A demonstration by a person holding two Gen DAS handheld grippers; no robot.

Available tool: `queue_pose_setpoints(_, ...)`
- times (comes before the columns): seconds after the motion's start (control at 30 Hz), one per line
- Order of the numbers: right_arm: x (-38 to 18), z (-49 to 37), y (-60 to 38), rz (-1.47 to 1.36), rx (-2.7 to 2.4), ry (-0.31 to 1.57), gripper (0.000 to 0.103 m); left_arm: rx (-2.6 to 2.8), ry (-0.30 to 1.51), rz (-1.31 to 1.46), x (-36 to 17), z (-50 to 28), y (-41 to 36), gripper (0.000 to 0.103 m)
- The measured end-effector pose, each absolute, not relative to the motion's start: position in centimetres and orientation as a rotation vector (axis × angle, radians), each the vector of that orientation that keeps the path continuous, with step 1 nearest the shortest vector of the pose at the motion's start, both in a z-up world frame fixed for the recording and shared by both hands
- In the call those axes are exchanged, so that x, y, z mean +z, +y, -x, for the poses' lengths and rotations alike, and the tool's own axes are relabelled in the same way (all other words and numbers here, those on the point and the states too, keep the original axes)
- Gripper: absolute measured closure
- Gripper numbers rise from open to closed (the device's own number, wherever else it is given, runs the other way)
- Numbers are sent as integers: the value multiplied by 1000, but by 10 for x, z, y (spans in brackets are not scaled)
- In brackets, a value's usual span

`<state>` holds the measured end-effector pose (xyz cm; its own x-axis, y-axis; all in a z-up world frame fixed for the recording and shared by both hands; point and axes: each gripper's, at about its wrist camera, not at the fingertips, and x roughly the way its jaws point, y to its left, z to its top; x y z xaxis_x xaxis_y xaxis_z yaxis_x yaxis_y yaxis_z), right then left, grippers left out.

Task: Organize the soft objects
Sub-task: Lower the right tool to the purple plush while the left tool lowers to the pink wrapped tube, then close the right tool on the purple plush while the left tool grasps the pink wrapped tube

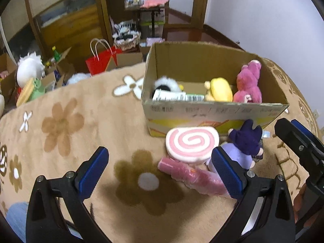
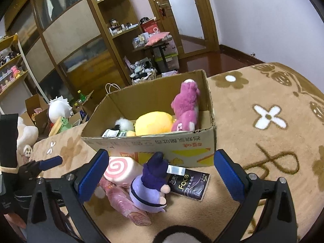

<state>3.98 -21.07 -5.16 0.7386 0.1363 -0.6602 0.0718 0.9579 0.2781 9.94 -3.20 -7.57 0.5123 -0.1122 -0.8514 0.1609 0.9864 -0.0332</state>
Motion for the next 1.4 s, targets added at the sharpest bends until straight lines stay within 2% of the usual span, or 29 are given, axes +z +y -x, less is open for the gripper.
queue_pose_setpoints(0.8,-91,-64,-210,-342,49,854,0,-222,1254,74,-133,-116,-43,4)
queue_pose_setpoints(0.87,-93,-65,-209,-345,55,861,0,-236,1266,78,-137,-116,-46,13)
queue_pose_setpoints(1.0,-97,-69,-207,-344,62,872,0,-254,1302,77,-146,-114,-51,21)
queue_pose_setpoints(1.07,-100,-71,-207,-353,69,879,0,-260,1312,85,-148,-114,-52,29)
queue_pose_setpoints(1.4,-110,-79,-205,-374,80,908,0,-249,1360,85,-156,-110,-56,47)
